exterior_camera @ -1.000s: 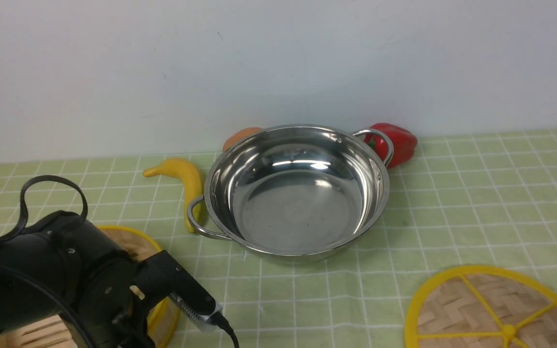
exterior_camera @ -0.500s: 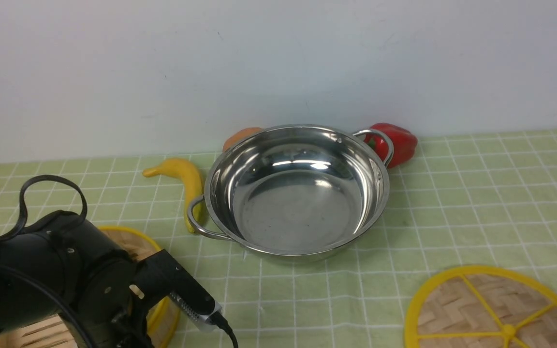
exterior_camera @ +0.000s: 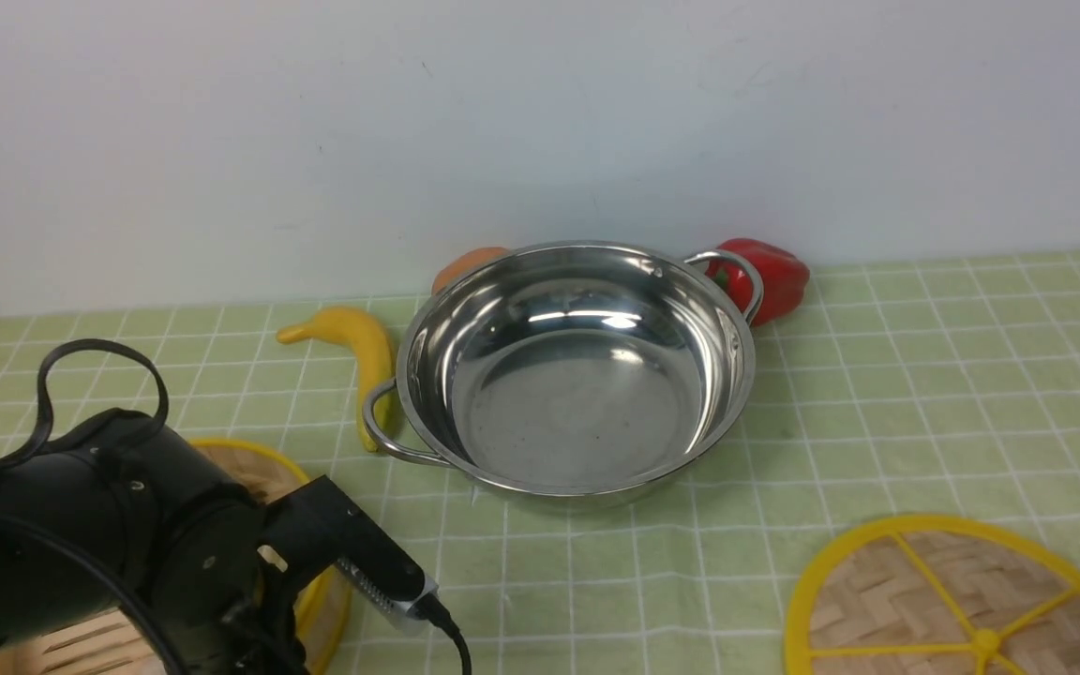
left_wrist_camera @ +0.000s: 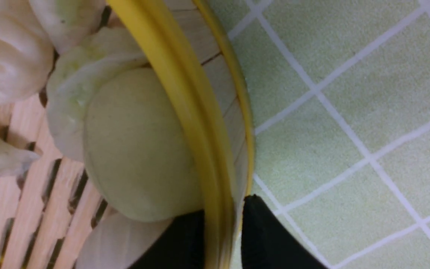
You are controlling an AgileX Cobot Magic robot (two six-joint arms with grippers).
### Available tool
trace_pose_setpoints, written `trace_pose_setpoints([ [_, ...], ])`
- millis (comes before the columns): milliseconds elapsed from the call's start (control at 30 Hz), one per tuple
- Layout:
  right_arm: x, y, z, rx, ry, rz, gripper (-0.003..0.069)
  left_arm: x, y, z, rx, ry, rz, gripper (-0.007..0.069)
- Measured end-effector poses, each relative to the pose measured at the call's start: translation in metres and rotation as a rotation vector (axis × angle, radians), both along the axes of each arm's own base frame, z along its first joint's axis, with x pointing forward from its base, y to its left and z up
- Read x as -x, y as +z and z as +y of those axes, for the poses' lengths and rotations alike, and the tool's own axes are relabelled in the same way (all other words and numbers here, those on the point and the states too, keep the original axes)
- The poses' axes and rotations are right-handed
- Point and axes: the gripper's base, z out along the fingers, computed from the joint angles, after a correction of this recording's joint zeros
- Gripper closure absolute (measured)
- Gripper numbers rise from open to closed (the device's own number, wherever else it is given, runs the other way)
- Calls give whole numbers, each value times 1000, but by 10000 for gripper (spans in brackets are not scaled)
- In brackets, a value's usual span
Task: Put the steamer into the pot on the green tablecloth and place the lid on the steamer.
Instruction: 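Grasp the rim of the steamer basket holding the buns with the left gripper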
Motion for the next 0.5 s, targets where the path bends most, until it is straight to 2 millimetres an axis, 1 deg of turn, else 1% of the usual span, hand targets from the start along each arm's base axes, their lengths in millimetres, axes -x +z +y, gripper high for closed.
trace_pose_setpoints([
  [200,0,0,0,0,0,0,416,-1,-4,-1,-6,1,16,484],
  [367,0,0,0,0,0,0,416,-3,-17,-2,-26,3,60,468],
  [500,0,0,0,0,0,0,416,-4,-17,-2,-22,6,60,466],
])
